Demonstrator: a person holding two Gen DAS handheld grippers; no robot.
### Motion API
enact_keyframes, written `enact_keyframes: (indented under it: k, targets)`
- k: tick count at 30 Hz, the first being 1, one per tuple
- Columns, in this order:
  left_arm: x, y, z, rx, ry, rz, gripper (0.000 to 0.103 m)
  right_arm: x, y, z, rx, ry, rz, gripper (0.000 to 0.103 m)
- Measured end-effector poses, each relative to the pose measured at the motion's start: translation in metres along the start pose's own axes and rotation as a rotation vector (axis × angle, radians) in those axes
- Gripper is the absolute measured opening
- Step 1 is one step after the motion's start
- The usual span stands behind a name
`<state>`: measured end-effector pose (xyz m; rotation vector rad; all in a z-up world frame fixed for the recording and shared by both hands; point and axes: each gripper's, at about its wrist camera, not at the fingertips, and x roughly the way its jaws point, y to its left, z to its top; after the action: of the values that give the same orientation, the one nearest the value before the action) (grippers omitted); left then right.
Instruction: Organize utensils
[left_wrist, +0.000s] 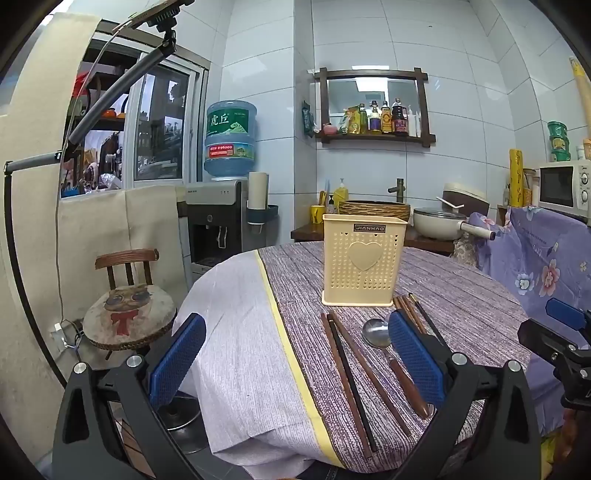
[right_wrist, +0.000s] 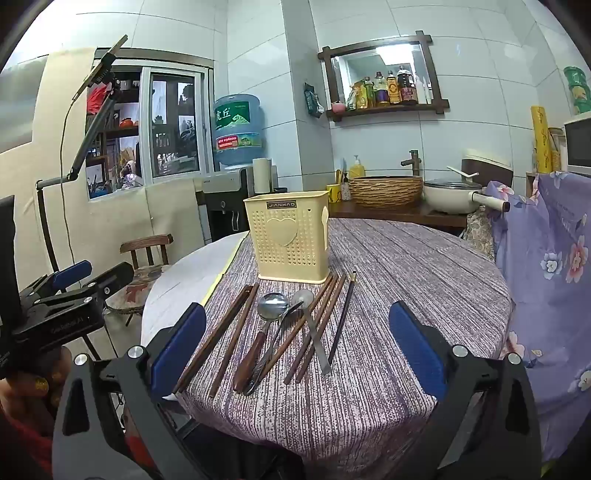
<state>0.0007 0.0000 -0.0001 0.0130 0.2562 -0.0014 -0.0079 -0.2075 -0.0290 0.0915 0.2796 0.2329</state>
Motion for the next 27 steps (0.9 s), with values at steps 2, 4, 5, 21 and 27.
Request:
enact_keyframes:
  k: [2,4,5,21,27]
  targets:
    - [0.0001,0.0,0.0,0.001,-0.002,-0.001,0.098,-0.0003,0.0,0.0001,0.0,-0.003,0.0,0.098]
    - [0.0006,0.0001,-0.0001,0.002,-0.002,0.0,0.098,-0.0006,0.0,0.0004,0.001,-0.004,0.0,0.098]
    - [0.0008,0.0001,-0.0001,0.003,-0.003,0.0,0.098,0.0001,0.0005,0.0002,-0.001,0.0,-0.001,0.098]
    - [-0.0037,-0.0014,-0.0024,0.016,-0.003,-0.014,0.098,0.0017,0.0037,-0.0018,0.002,0.003,0.0,0.098]
    - [-0.0011,-0.0013,-0.001,0.012,-0.001,-0.01,0.098,0.0003,0.0054,-0.0028,0.002,0.002,0.001,0.098]
